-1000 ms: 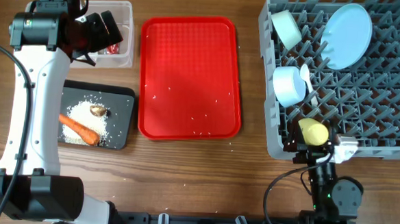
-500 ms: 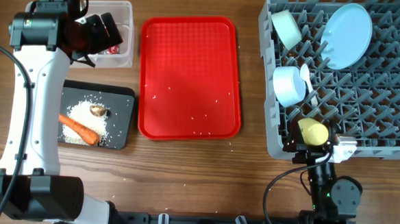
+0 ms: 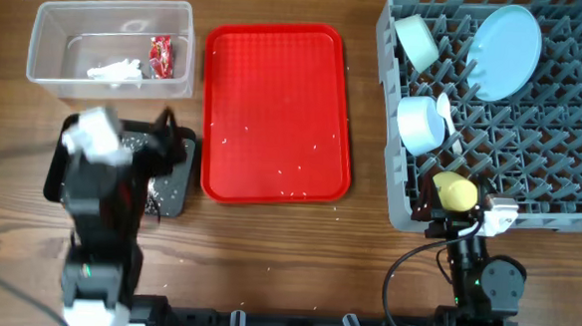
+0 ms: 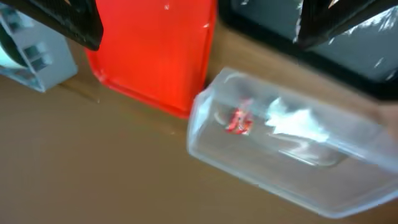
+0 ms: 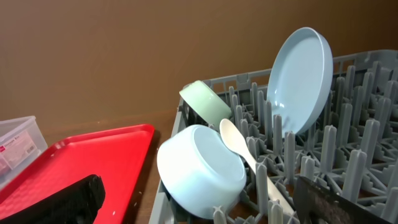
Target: Sort waste into correct bins and load items into the dishwasher rack
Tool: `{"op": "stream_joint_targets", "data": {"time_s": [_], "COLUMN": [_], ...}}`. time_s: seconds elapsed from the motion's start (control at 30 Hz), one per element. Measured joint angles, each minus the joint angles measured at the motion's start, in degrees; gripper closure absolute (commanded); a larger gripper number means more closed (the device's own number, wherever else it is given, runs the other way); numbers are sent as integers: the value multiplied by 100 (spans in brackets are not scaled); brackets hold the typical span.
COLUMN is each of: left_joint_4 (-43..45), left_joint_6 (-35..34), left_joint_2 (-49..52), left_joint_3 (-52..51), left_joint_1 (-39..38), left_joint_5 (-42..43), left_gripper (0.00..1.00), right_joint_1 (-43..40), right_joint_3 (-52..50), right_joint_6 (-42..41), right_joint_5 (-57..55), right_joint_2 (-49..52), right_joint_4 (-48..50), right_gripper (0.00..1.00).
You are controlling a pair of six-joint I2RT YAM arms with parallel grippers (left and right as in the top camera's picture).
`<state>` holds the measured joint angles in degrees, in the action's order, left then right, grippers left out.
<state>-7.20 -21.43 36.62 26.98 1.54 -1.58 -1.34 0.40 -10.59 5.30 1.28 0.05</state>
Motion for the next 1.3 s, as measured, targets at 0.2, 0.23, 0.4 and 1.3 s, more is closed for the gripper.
{"op": "stream_joint_targets", "data": {"time_s": [0.2, 0.23, 0.4, 1.3], "left_joint_4": [59, 57, 149, 168], "left_joint_6": [-205, -208, -83, 101], "left_joint_2": [-2498, -2743, -3386, -3582], "left_joint_3": [-2017, -2201, -2551, -2555], "left_joint_1": [240, 240, 240, 238], "left_joint_5": [-2, -2, -2, 0], "left_gripper": [0, 0, 0, 0], "right_joint_1": [0, 0, 0, 0], "right_joint_3": [-2, -2, -2, -2], "right_joint_6": [0, 0, 0, 0], "right_joint_5": [0, 0, 0, 0], "right_joint_2": [9, 9, 9, 9], "right_joint_4": [2, 2, 2, 2], "right_gripper": [0, 0, 0, 0]}}
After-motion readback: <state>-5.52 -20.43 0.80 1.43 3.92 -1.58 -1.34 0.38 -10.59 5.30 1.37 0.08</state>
